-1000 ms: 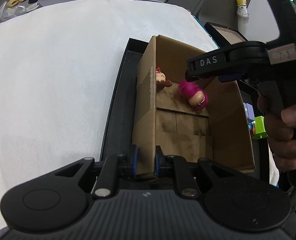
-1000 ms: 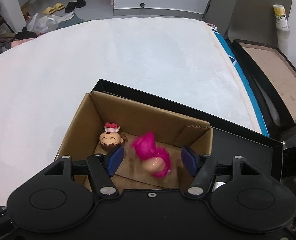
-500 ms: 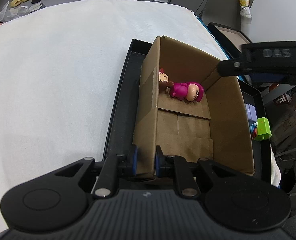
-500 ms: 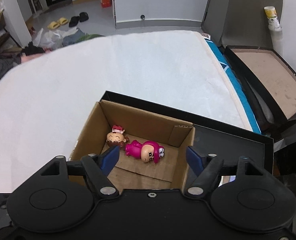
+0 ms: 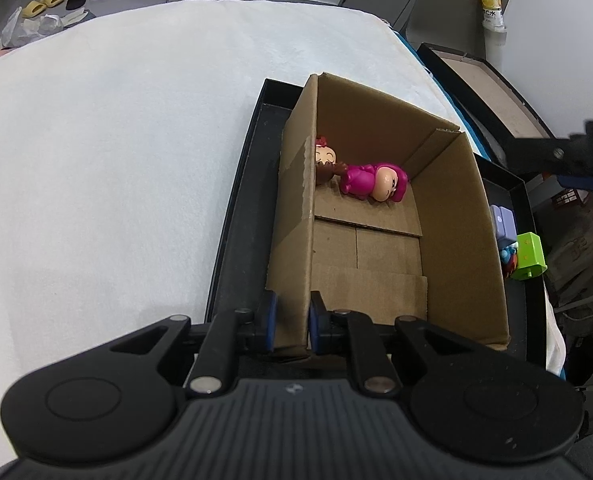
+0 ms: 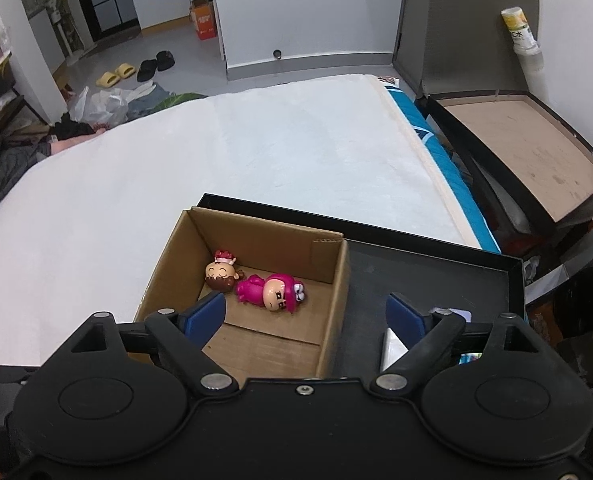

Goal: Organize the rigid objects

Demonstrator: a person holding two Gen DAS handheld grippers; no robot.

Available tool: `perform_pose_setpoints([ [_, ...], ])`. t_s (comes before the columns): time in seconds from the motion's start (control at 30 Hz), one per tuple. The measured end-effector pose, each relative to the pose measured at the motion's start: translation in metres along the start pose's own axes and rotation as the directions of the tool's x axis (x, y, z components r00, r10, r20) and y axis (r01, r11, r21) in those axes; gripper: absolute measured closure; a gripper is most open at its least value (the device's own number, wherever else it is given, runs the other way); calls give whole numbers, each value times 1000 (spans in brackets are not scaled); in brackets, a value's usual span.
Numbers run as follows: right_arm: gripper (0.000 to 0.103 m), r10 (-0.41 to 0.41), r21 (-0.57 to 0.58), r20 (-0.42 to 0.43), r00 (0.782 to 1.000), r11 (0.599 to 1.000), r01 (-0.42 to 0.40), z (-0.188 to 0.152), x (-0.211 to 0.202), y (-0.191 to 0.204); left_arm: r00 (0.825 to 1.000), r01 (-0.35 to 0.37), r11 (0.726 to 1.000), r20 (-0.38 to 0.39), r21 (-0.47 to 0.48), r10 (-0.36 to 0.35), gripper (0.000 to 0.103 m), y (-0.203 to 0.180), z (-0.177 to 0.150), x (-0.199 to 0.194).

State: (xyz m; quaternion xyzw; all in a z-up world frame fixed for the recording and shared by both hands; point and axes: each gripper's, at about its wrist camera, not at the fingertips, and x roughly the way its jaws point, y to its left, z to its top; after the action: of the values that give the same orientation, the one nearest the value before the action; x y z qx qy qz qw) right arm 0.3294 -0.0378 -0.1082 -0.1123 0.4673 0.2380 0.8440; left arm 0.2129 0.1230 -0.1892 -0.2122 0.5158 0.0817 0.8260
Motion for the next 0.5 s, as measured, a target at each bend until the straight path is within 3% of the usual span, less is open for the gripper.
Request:
perform_pose_setpoints([
  [0.23,3,13,35,28,1000,999,-14,-10,-10,-20,1000,-16,1000,20,8,15,88,-5,1,-5],
  [0.5,0,30,78,52,998,996,-34,-21,-18,-51,999,-41,999,23,19,41,89,-10,0,-8],
])
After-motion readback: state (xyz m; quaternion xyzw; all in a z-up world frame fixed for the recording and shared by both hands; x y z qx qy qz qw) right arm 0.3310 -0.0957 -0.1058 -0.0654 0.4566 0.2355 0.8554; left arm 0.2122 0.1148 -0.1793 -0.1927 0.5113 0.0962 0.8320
